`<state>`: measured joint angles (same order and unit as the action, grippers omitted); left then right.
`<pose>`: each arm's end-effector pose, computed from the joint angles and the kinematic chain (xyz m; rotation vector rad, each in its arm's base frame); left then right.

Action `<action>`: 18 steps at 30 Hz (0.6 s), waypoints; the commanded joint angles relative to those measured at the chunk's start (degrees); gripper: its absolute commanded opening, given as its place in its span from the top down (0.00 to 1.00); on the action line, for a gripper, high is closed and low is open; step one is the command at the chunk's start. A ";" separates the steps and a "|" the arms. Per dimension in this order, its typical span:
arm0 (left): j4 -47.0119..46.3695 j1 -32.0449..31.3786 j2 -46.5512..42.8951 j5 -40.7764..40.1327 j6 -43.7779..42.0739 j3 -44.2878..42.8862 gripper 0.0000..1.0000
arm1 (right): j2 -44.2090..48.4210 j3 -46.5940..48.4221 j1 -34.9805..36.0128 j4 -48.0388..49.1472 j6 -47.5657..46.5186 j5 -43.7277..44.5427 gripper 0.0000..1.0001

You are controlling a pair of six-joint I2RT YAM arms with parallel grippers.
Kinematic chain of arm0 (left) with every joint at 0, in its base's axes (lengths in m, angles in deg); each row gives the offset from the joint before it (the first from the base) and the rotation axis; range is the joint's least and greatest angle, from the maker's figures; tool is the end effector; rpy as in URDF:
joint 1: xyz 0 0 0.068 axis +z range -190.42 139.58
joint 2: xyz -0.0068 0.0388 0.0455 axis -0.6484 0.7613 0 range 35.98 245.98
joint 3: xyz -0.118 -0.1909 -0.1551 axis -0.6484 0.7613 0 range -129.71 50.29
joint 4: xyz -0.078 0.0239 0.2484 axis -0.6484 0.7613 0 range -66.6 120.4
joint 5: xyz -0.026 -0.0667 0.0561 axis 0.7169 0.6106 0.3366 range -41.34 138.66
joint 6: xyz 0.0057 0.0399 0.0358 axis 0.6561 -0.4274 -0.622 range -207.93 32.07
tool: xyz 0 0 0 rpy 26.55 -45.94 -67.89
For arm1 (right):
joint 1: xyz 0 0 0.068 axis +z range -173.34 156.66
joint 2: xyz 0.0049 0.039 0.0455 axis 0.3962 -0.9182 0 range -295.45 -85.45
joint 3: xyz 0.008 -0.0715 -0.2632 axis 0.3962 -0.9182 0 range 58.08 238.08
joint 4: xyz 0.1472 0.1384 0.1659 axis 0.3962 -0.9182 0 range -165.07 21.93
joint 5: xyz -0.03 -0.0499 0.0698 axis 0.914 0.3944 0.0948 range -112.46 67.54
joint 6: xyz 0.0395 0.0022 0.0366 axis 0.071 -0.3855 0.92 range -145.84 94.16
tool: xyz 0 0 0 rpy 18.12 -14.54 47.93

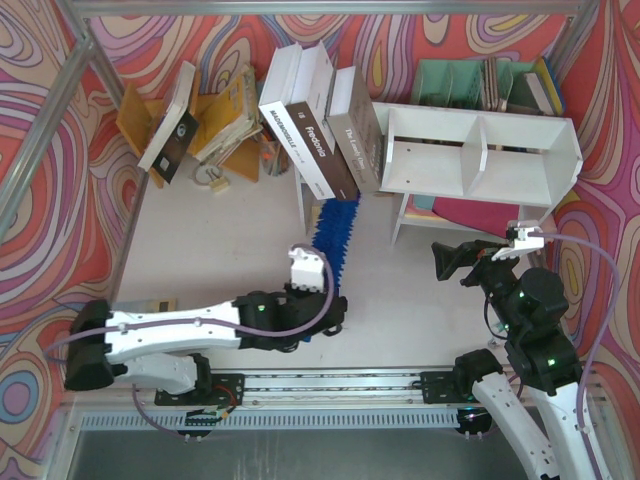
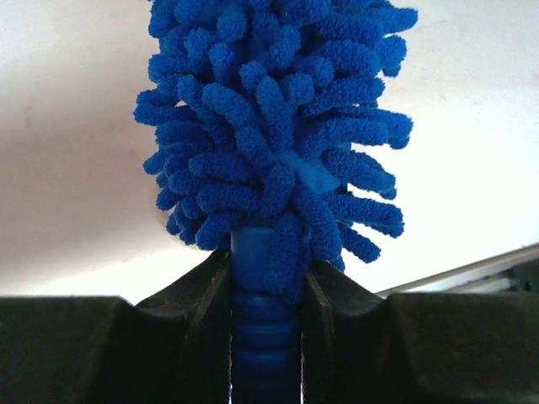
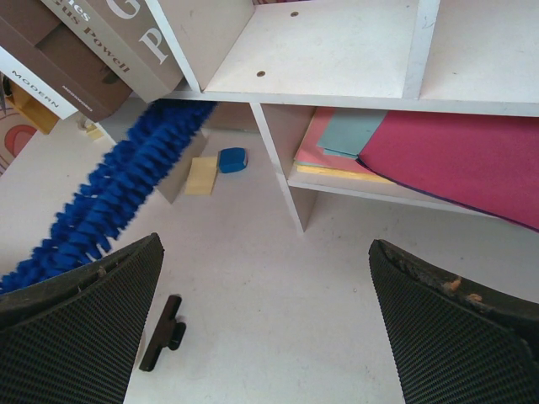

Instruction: Dust the bookshelf with a duster

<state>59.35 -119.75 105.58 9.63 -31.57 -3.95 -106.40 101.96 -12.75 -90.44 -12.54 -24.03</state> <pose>0.0671 -0.2353 0.2744 0.1729 2.2505 -0.4289 0.0836 0.0165 0.3597 0.0155 1.5716 0.3494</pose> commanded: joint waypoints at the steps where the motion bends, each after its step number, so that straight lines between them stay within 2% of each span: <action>1: -8.35 0.03 6.26 3.59 -7.17 -6.63 1.00 | 0.47 0.27 0.40 1.03 -0.35 0.43 0.01; 8: -13.52 -1.33 13.72 9.47 -10.39 -12.50 1.00 | 0.63 0.20 0.40 1.17 -0.31 0.60 0.01; 12: -12.76 -2.11 16.81 10.95 -10.80 -15.00 1.00 | 0.39 0.16 0.40 1.32 -0.38 0.54 0.01; 18: -9.05 -2.25 13.40 8.47 -7.54 -10.97 1.00 | 0.45 0.21 0.47 1.26 -0.38 0.51 0.01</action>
<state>50.45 -120.80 122.83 18.20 -37.73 -17.07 -106.40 101.96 -12.75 -90.44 -12.54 -24.01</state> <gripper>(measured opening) 0.344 0.987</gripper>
